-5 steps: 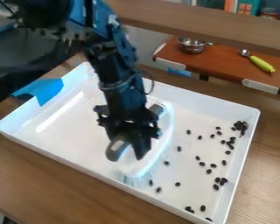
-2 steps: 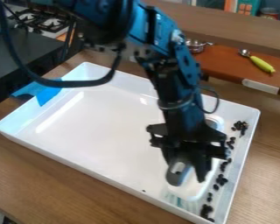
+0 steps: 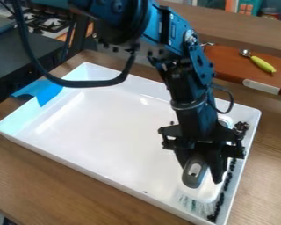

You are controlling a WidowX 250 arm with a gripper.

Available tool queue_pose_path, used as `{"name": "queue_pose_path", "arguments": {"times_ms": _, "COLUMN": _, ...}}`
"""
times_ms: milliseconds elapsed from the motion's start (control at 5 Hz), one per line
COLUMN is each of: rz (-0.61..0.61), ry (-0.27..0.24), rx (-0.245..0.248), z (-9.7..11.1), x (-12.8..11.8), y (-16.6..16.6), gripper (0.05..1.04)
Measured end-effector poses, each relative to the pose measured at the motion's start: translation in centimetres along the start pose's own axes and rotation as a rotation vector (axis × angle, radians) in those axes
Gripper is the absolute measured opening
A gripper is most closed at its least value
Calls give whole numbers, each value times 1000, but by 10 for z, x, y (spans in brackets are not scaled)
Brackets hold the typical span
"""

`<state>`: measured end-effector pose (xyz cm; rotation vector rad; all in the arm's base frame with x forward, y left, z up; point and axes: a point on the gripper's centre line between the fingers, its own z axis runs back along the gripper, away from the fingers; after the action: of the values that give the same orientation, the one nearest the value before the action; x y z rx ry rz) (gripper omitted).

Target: Sweep into pile

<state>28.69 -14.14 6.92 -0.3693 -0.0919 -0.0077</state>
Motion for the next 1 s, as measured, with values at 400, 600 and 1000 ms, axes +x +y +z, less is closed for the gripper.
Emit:
{"name": "queue_pose_path", "arguments": {"times_ms": 400, "rz": 30, "ry": 30, "rx": -49, "z": 26, "x": -4, "y": 0, "gripper": 492}}
{"name": "queue_pose_path", "arguments": {"times_ms": 600, "rz": 48, "ry": 18, "rx": -95, "z": 50, "x": -1, "y": 2, "gripper": 492}}
{"name": "queue_pose_path", "arguments": {"times_ms": 1000, "rz": 69, "ry": -15, "rx": -105, "z": 87, "x": 6, "y": 32, "gripper": 492}}
